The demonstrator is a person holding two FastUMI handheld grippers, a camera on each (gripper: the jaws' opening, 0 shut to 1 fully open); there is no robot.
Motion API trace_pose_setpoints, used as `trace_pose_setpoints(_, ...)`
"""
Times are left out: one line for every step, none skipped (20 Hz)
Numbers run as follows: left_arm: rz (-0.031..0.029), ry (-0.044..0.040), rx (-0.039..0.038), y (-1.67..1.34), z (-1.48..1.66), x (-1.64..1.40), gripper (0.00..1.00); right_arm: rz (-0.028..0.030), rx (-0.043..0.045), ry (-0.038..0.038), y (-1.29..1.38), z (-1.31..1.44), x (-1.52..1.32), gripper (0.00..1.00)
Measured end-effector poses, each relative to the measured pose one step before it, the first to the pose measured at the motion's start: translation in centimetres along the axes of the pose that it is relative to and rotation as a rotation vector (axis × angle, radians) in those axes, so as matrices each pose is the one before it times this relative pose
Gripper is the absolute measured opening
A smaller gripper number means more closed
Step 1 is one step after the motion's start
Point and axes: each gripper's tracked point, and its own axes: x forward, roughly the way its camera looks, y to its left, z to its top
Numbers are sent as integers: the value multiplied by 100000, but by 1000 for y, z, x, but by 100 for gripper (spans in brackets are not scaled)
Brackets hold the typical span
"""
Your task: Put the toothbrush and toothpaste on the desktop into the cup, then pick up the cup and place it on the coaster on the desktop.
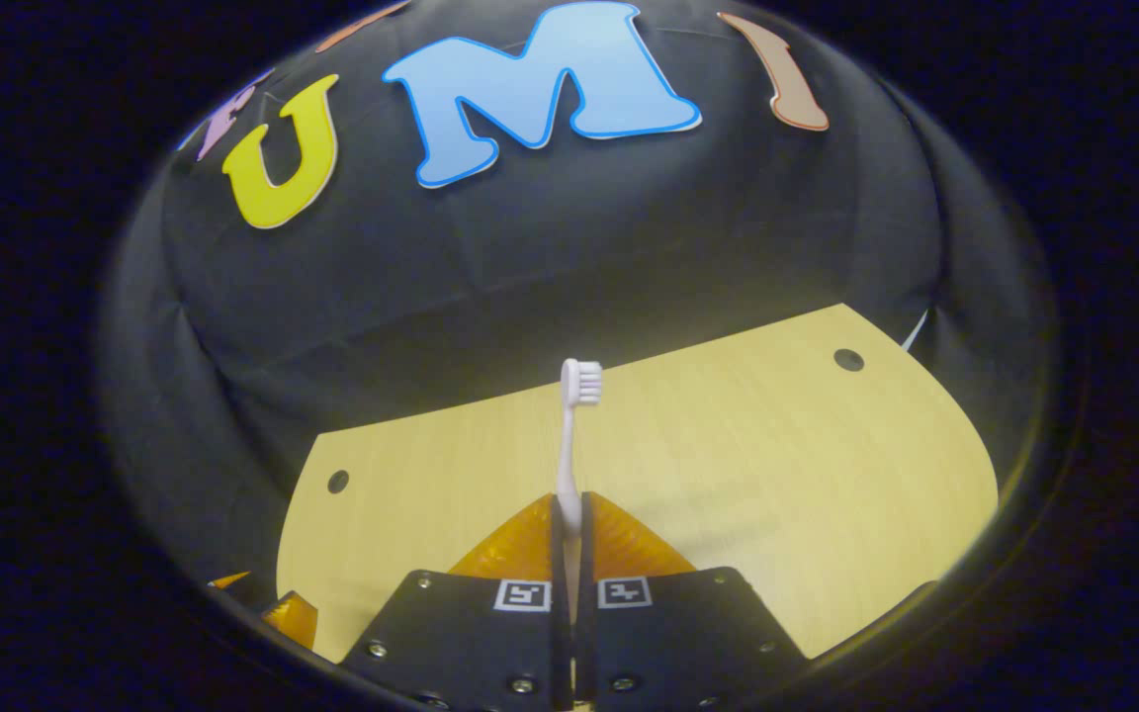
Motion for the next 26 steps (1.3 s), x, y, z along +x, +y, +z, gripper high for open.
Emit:
trace_pose_setpoints(418, 28, -626, -49, 52, 25, 100, 1359, 94, -567, 303, -201, -310, 4)
trace_pose_setpoints(196, -56, -522, 28, 27, 21, 100, 401, 445, -359, -23, -244, -391, 4)
trace_pose_setpoints(-154, -8, -463, -134, 57, -19, 100, 3244, 1271, 16, 478, -697, -86, 13)
trace_pose_setpoints(-523, -101, -466, 31, -27, -17, 100, 1752, 1340, -504, 45, -252, -627, 22)
trace_pose_setpoints(-859, -190, -441, -148, 75, -10, 100, 2084, 1539, -1858, 274, 153, -687, 29)
trace_pose_setpoints(-896, -84, -80, 162, -148, -73, 100, 703, 638, -1534, 58, 312, -764, 38)
trace_pose_setpoints(-969, -42, 335, -17, -179, -10, 100, -1548, -416, -1567, -434, 95, -740, 58)
trace_pose_setpoints(-907, -142, 600, -79, 101, -78, 100, -15, -224, -1272, -186, 386, -573, 61)
trace_pose_setpoints(-1039, 93, 434, -64, 40, 59, 100, 294, -39, -217, -32, 95, -136, 61)
trace_pose_setpoints(-1163, 62, 381, -91, 34, -2, 100, 91, 423, 224, -172, 176, -273, 61)
trace_pose_setpoints(-995, 106, 289, -99, 45, -69, 100, -30, 725, -277, -282, 221, -87, 61)
trace_pose_setpoints(-949, 98, 318, -110, -14, -64, 100, -479, 656, -393, -335, 199, -225, 61)
trace_pose_setpoints(-1163, 310, 303, -145, 28, -123, 100, -555, 600, -189, -365, 44, -227, 61)
trace_pose_setpoints(-1397, 314, 454, -195, 41, -139, 100, -411, 642, -160, -313, 97, -228, 61)
trace_pose_setpoints(-1549, 338, 673, -190, 73, -100, 100, -469, 567, 53, -321, -17, -63, 61)
trace_pose_setpoints(-1810, 525, 959, -318, -57, -249, 100, -653, 492, 114, -390, -61, -211, 61)
trace_pose_setpoints(-1866, 634, 1010, -311, 36, -260, 100, -531, 632, 167, -418, -25, -76, 61)
trace_pose_setpoints(-2333, 879, 984, -407, 97, -202, 100, -537, 807, 321, -399, -84, -71, 61)
trace_pose_setpoints(-2531, 901, 1218, -470, 54, -177, 100, -722, 939, 390, -547, -234, -189, 61)
trace_pose_setpoints(-2596, 1262, 1647, -619, -135, 109, 100, -704, 1126, 382, -615, -135, -191, 61)
trace_pose_setpoints(-2496, 1444, 1987, -537, -264, 142, 100, -871, 1218, 257, -497, -131, -61, 61)
trace_pose_setpoints(-2152, 1903, 1947, -414, -249, 143, 100, -1168, 1374, 130, -759, -51, -241, 61)
trace_pose_setpoints(-2024, 2165, 1848, -343, -288, 44, 100, -1036, 1525, -16, -686, -137, -231, 61)
trace_pose_setpoints(-1987, 2108, 1705, -379, -194, -24, 100, -1001, 1562, 18, -693, -94, -224, 61)
trace_pose_setpoints(-1751, 2290, 1475, -276, -173, -158, 100, -1221, 1471, 141, -748, -113, -161, 61)
trace_pose_setpoints(-1457, 2687, 1357, -272, -309, -125, 100, -1458, 1475, 109, -839, -84, -228, 61)
